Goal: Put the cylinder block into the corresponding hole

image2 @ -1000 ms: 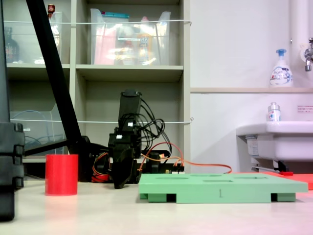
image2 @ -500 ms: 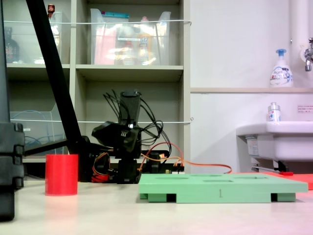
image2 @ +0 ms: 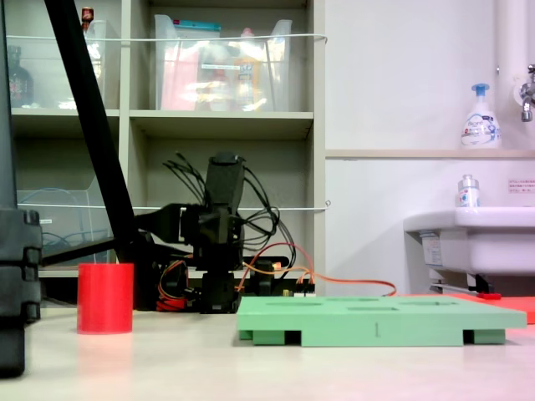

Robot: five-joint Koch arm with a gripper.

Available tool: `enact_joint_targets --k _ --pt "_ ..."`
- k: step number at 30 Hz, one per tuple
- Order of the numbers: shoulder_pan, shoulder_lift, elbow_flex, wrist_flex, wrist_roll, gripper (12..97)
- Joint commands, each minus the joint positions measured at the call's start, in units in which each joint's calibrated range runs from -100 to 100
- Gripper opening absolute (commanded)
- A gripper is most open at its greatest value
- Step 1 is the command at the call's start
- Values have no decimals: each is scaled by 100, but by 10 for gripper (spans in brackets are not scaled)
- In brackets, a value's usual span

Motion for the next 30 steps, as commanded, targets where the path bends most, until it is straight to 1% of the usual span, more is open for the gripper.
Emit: enact_joint_targets --k 1,2,3,5,23,30 --pt "-63 1933 -108 2314 -24 947" --pt "-103 3316 2 3277 -20 955" --pt "-147 4112 102 3720 -10 955" --pt "-181 5145 421 3720 -10 956" --pt "-449 9098 2953 3720 83 955" --pt "-586 10243 3631 3720 259 948"
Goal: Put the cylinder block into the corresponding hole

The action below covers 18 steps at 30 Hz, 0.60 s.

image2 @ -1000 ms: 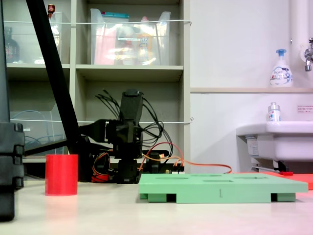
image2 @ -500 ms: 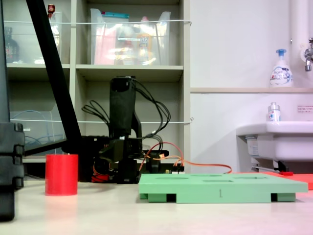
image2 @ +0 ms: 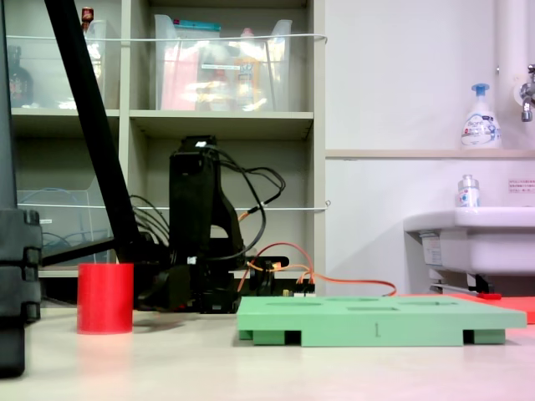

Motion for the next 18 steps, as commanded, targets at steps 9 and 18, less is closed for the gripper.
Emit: enact_joint_targets --k 9,18 --pt "-186 582 671 675 230 661" --pt "-176 582 521 675 230 401"
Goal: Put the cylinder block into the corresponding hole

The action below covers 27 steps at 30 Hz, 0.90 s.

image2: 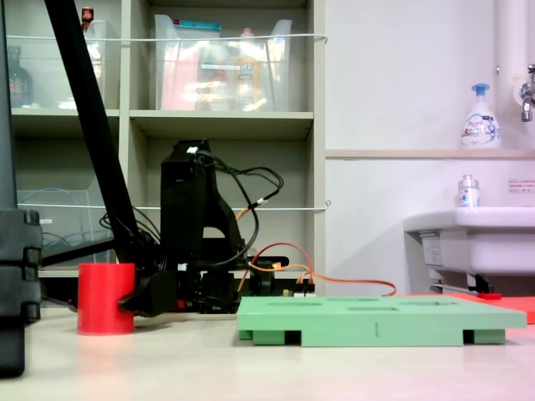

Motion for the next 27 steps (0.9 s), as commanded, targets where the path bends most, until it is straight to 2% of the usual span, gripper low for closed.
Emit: enact_joint_targets --k 1,3,7,14,19,23,27 --pt "0 -20 -38 675 24 395" --pt "0 -20 -48 675 24 385" --pt "-10 -48 -257 675 20 289" --pt "-15 -621 -506 675 24 289" --pt "93 -1920 -736 675 29 289" --pt "396 -3847 -805 675 29 289" --pt "830 -5635 -716 -682 -68 289"
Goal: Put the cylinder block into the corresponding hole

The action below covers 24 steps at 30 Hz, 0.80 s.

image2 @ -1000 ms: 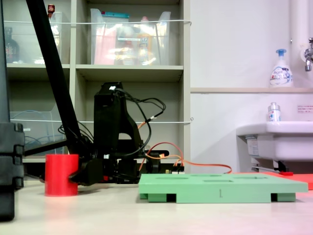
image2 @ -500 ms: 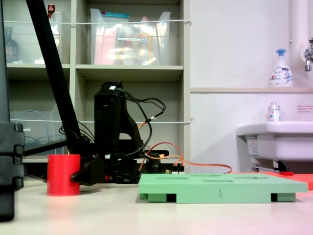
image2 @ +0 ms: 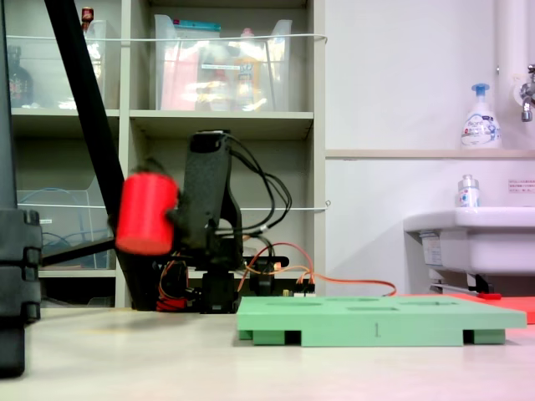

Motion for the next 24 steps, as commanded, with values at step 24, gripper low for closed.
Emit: enact_joint_targets --k 24 --pt "1744 129 146 -1381 -269 289"
